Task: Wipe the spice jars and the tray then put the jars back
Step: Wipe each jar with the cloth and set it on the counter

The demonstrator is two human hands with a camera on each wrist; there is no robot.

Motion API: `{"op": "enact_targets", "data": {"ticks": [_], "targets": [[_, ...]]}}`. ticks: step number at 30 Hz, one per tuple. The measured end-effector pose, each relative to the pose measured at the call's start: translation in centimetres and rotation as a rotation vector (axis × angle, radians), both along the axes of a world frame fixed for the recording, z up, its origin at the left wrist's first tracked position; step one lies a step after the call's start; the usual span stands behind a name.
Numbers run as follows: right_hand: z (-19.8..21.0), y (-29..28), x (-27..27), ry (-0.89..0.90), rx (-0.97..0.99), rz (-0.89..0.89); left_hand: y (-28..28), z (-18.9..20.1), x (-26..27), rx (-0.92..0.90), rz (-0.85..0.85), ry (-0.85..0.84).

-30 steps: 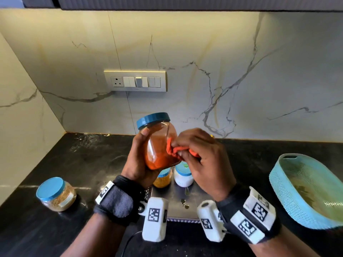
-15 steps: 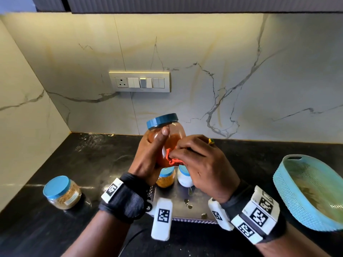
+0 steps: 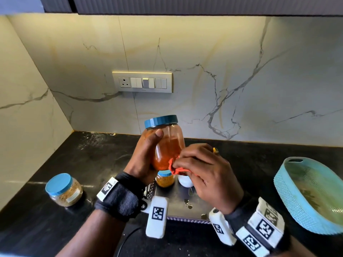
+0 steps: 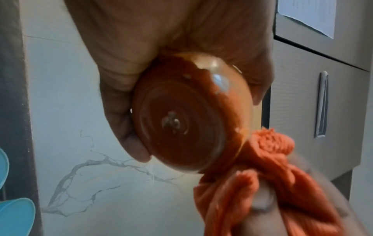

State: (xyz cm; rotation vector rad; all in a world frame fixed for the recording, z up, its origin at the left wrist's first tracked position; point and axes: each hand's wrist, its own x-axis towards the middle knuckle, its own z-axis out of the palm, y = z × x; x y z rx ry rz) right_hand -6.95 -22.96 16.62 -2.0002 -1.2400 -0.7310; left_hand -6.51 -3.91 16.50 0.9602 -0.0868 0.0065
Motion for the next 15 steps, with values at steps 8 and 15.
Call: {"op": "enact_targets", "data": {"ticks": [8, 15], "targets": [[2.9, 1.0, 4.2, 0.218, 0.351, -0.056, -1.6, -0.2, 0.2, 0.051, -0.049, -0.055], [0.1, -0.1, 0.5, 0.124, 0.195, -0.022, 0.2, 0.1, 0.0, -0.014, -0.101, -0.038]]}}
